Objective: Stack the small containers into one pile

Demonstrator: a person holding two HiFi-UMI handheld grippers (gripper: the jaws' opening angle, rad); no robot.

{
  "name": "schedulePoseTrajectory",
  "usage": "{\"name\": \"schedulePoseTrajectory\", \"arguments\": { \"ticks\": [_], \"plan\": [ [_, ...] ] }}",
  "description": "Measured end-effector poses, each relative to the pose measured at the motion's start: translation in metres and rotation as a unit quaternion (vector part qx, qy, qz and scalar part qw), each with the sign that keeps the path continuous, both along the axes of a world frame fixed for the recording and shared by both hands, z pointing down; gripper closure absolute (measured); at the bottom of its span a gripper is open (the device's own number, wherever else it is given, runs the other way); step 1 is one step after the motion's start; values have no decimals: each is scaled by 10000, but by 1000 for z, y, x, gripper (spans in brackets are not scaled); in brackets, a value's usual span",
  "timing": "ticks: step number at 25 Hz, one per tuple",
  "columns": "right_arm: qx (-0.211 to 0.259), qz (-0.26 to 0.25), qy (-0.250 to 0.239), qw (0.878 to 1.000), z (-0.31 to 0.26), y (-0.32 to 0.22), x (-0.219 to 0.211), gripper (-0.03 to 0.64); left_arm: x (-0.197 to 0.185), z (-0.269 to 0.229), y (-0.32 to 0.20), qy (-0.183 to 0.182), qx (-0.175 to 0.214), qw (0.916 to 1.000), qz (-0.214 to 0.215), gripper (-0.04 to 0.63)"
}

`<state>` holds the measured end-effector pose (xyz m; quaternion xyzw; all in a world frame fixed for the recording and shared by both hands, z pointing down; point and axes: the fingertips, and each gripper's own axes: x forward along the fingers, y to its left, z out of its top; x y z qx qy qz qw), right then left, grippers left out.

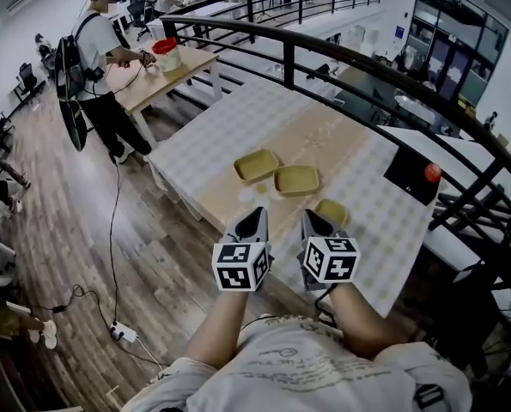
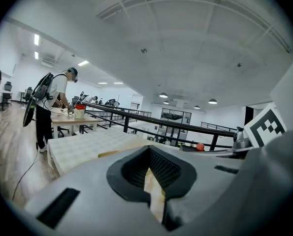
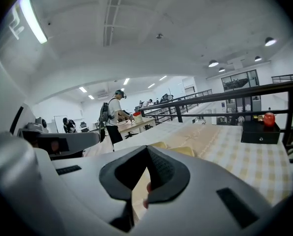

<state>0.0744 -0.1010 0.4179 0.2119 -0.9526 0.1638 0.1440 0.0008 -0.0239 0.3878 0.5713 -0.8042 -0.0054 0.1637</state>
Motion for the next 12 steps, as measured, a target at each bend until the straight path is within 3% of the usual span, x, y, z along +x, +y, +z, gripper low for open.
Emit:
{"name": "schedulePoseTrajectory", "arguments": {
  "ticks": [7,12],
  "plan": [
    [-189,209,162,9995,30,-24,-30,615,-36,33,-21,100,-244,9996,61,591],
    [-353,399,355,9979,53,-40,-34,615,-42,56,-35,246,-475,9985,142,591]
  ]
}}
